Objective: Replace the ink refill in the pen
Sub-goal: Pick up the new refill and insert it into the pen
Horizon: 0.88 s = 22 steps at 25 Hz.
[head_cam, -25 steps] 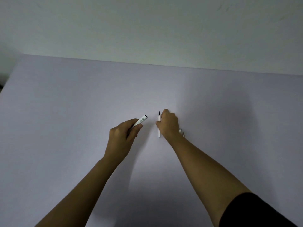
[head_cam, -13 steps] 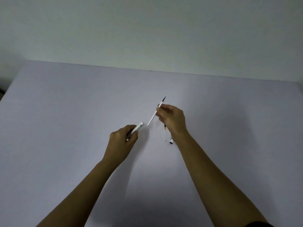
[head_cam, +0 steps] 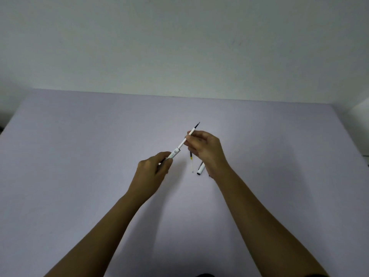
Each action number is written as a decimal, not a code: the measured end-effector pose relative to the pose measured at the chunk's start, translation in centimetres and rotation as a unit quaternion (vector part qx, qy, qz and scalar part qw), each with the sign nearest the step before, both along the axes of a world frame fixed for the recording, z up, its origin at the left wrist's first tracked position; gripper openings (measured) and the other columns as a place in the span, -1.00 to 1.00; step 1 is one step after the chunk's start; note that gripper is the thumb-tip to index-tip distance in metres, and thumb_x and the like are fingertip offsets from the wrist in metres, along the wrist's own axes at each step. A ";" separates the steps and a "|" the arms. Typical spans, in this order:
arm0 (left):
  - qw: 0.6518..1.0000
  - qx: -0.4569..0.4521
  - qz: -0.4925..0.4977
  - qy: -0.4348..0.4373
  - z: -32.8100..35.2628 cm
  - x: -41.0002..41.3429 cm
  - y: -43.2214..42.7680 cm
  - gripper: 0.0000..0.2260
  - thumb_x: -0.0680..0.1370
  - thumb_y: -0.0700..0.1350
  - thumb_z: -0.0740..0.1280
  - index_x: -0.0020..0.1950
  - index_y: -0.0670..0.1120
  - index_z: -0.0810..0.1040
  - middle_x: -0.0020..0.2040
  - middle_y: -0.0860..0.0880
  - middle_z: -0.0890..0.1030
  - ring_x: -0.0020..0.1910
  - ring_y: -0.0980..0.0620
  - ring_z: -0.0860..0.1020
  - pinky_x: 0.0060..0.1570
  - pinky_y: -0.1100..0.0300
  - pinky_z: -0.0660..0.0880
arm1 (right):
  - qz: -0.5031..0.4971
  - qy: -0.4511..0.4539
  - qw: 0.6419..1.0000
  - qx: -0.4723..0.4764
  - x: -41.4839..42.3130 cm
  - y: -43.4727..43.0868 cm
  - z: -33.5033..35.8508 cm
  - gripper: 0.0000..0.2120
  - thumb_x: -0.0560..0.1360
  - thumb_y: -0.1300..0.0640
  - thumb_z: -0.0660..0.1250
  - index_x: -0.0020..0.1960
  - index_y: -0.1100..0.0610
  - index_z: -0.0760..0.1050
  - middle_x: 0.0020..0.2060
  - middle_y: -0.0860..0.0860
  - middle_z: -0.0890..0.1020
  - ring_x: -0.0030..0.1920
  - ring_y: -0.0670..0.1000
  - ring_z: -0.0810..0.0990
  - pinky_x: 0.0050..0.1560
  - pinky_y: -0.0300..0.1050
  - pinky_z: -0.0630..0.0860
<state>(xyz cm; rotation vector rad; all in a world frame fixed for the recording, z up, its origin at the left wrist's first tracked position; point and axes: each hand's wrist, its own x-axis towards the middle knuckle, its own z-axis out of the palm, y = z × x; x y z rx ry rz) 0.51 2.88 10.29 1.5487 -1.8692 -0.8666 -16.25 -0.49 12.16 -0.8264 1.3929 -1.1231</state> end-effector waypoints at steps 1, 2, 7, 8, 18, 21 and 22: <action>1.000 0.001 0.000 -0.005 0.2 0.0 0.1 -0.80 0.57 -0.09 0.23 0.15 -0.06 0.54 -0.20 -0.04 0.64 -0.32 0.00 0.62 -0.34 0.37 0.40 | 0.026 -0.002 1.000 0.001 0.0 0.3 0.2 -0.96 0.45 0.13 0.39 -0.12 0.02 0.62 -0.23 -0.05 0.71 -0.11 -0.07 0.71 -0.13 -0.31 0.59; 1.000 0.003 0.001 -0.009 0.3 0.2 0.2 -0.79 0.57 -0.07 0.23 0.17 -0.03 0.53 -0.20 -0.01 0.63 -0.34 0.04 0.63 -0.35 0.44 0.40 | 0.047 -0.002 0.999 0.002 -0.1 0.5 0.4 -0.94 0.47 0.09 0.37 -0.11 0.03 0.62 -0.23 -0.07 0.71 -0.11 -0.09 0.71 -0.12 -0.32 0.59; 1.000 0.010 0.017 -0.013 0.8 0.5 0.5 -0.83 0.56 -0.11 0.26 0.12 -0.09 0.54 -0.23 -0.05 0.66 -0.28 0.00 0.63 -0.27 0.30 0.51 | 0.094 0.171 0.980 -0.044 -1.0 1.2 1.4 -0.83 0.50 -0.04 0.30 -0.13 -0.04 0.65 -0.24 -0.04 0.70 -0.17 -0.06 0.66 -0.07 -0.23 0.56; 1.000 0.005 0.014 -0.018 1.0 0.4 0.5 -0.85 0.56 -0.12 0.26 0.08 -0.11 0.56 -0.24 -0.07 0.67 -0.27 -0.05 0.63 -0.23 0.16 0.54 | 0.117 0.203 0.971 -0.047 -1.0 1.5 1.3 -0.83 0.48 -0.08 0.31 -0.16 -0.09 0.65 -0.30 -0.06 0.68 -0.27 -0.07 0.61 -0.16 -0.31 0.50; 0.999 -0.026 0.026 -0.021 1.0 0.9 0.1 -0.88 0.56 -0.14 0.27 -0.01 -0.12 0.58 -0.29 -0.09 0.67 -0.26 0.02 0.64 -0.19 0.15 0.52 | -0.002 0.384 0.916 0.113 -6.5 2.1 -9.5 -0.78 0.52 0.16 0.28 0.11 0.23 0.55 0.05 0.16 0.67 0.09 0.12 0.61 0.03 -0.24 0.39; 1.000 -0.016 0.016 -0.021 0.6 1.0 -0.1 -0.89 0.55 -0.13 0.27 -0.02 -0.10 0.58 -0.30 -0.06 0.67 -0.27 0.08 0.64 -0.22 0.31 0.47 | 0.013 0.376 0.915 0.143 -6.7 3.0 -12.1 -0.72 0.49 0.07 0.35 0.07 0.27 0.53 -0.01 0.19 0.67 0.05 0.16 0.61 0.03 -0.12 0.47; 1.000 -0.013 0.013 -0.023 0.4 1.0 -0.2 -0.88 0.55 -0.13 0.27 -0.01 -0.10 0.59 -0.31 -0.05 0.67 -0.28 0.10 0.64 -0.22 0.36 0.46 | 0.004 0.373 0.917 0.142 -6.6 2.9 -12.5 -0.70 0.47 0.05 0.38 0.04 0.27 0.52 -0.05 0.19 0.67 0.02 0.17 0.61 0.01 -0.09 0.48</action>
